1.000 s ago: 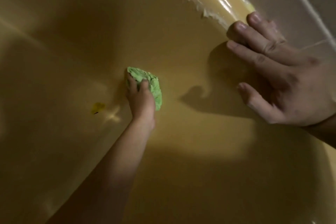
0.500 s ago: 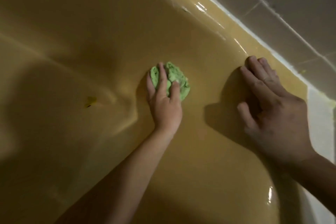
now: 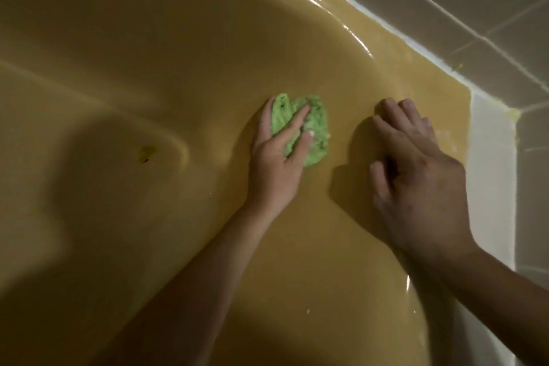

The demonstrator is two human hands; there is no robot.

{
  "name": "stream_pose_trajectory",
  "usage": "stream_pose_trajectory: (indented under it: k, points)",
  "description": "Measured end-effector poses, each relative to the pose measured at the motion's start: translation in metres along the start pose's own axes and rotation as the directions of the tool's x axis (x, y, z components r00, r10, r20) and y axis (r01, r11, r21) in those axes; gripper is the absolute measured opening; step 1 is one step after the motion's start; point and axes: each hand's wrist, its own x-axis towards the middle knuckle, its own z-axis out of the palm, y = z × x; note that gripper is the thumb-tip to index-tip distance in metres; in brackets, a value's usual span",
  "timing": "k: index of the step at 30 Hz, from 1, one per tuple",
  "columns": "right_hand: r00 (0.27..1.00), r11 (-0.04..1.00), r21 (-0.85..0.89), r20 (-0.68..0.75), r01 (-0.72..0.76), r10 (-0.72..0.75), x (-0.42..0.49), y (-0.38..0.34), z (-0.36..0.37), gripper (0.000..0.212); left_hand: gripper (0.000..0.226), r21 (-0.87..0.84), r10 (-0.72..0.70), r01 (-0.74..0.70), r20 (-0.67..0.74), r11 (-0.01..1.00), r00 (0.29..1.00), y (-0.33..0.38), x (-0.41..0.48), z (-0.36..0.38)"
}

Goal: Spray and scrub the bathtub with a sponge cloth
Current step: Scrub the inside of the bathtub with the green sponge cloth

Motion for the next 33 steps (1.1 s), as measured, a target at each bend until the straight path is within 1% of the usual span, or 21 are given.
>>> stream_pose_trajectory:
  k: [1, 3, 5, 6, 8, 10, 12, 14, 16, 18, 20, 22, 23, 24, 26, 27, 28, 29, 30, 31, 33]
  points:
    - [0.999, 1.000, -0.002, 0.026, -0.019, 0.019, 0.000, -0.001, -0.001, 0.049, 0.041, 0.017, -0.126, 0.126, 0.017, 0.992, 0.992, -0.026, -0.001, -0.009]
    - [0.996, 1.000, -0.019, 0.088, -0.020, 0.022, 0.001, -0.002, -0.003, 0.045, 0.042, 0.130, -0.380, 0.369, 0.067, 0.920, 0.923, -0.074, -0.008, -0.032]
    - [0.988, 0.995, -0.089, 0.147, 0.051, -0.037, 0.003, -0.001, -0.004, 0.041, 0.041, 0.204, -0.514, 0.489, 0.090, 0.848, 0.853, -0.098, -0.024, -0.049]
    - [0.982, 0.989, -0.117, 0.178, 0.088, -0.067, 0.004, 0.000, -0.004, 0.041, 0.040, 0.212, -0.515, 0.487, 0.105, 0.847, 0.851, -0.097, -0.033, -0.051]
    - [0.972, 0.985, -0.129, 0.219, 0.111, -0.081, 0.005, 0.000, -0.004, 0.046, 0.039, 0.187, -0.388, 0.357, 0.173, 0.915, 0.905, -0.071, -0.052, -0.049]
    - [0.970, 0.987, -0.119, 0.228, 0.110, -0.081, 0.005, -0.001, -0.004, 0.048, 0.040, 0.139, -0.159, 0.125, 0.278, 0.982, 0.947, -0.031, -0.073, -0.045]
    - [0.973, 0.989, -0.101, 0.211, 0.111, -0.087, 0.004, -0.001, -0.003, 0.045, 0.041, 0.072, 0.043, -0.073, 0.359, 0.995, 0.932, 0.001, -0.099, -0.042]
    - [0.974, 0.989, -0.100, 0.211, 0.108, -0.085, 0.002, -0.002, -0.003, 0.043, 0.037, 0.023, 0.089, -0.105, 0.369, 0.994, 0.925, 0.008, -0.119, -0.040]
    - [0.965, 0.983, -0.136, 0.248, 0.126, -0.089, 0.000, -0.005, -0.005, 0.046, 0.036, 0.024, -0.011, 0.004, 0.305, 1.000, 0.952, -0.010, -0.120, -0.041]
    - [0.936, 0.961, -0.216, 0.338, 0.175, -0.095, -0.002, -0.009, -0.007, 0.053, 0.037, 0.112, -0.237, 0.217, 0.228, 0.970, 0.944, -0.044, -0.108, -0.047]
    - [0.886, 0.919, -0.314, 0.458, 0.240, -0.075, -0.002, -0.013, -0.010, 0.061, 0.039, 0.239, -0.486, 0.444, 0.163, 0.864, 0.859, -0.080, -0.093, -0.057]
    - [0.823, 0.841, -0.422, 0.566, 0.339, -0.048, 0.003, -0.020, -0.011, 0.069, 0.043, 0.334, -0.592, 0.530, 0.119, 0.780, 0.797, -0.096, -0.084, -0.064]
    - [0.795, 0.806, -0.449, 0.605, 0.386, -0.045, 0.005, -0.024, -0.011, 0.072, 0.044, 0.357, -0.582, 0.510, 0.127, 0.782, 0.803, -0.091, -0.085, -0.065]
    - [0.781, 0.790, -0.457, 0.623, 0.410, -0.045, 0.006, -0.026, -0.010, 0.074, 0.043, 0.354, -0.526, 0.450, 0.156, 0.820, 0.836, -0.078, -0.092, -0.063]
    - [0.792, 0.794, -0.461, 0.610, 0.396, -0.041, 0.007, -0.027, -0.011, 0.077, 0.043, 0.261, -0.290, 0.218, 0.281, 0.940, 0.915, -0.036, -0.120, -0.060]
    - [0.802, 0.797, -0.465, 0.596, 0.386, -0.041, 0.005, -0.027, -0.010, 0.076, 0.044, 0.206, -0.139, 0.069, 0.348, 0.976, 0.927, -0.013, -0.139, -0.062]
    - [0.807, 0.795, -0.468, 0.588, 0.385, -0.045, 0.004, -0.027, -0.009, 0.075, 0.043, 0.159, -0.002, -0.069, 0.409, 0.985, 0.913, 0.005, -0.160, -0.066]
    - [0.806, 0.788, -0.475, 0.591, 0.392, -0.045, 0.004, -0.028, -0.009, 0.074, 0.042, 0.112, 0.092, -0.160, 0.457, 0.981, 0.885, 0.018, -0.179, -0.070]
    - [0.798, 0.777, -0.485, 0.602, 0.401, -0.036, 0.004, -0.029, -0.009, 0.075, 0.041, 0.063, 0.140, -0.194, 0.482, 0.979, 0.865, 0.021, -0.193, -0.074]
    - [0.789, 0.767, -0.495, 0.614, 0.408, -0.023, 0.004, -0.031, -0.009, 0.076, 0.040, 0.039, 0.142, -0.183, 0.485, 0.982, 0.863, 0.016, -0.200, -0.078]
    - [0.772, 0.735, -0.530, 0.636, 0.423, 0.014, 0.000, -0.035, -0.011, 0.079, 0.041, 0.098, 0.015, -0.068, 0.465, 0.993, 0.885, -0.010, -0.196, -0.084]
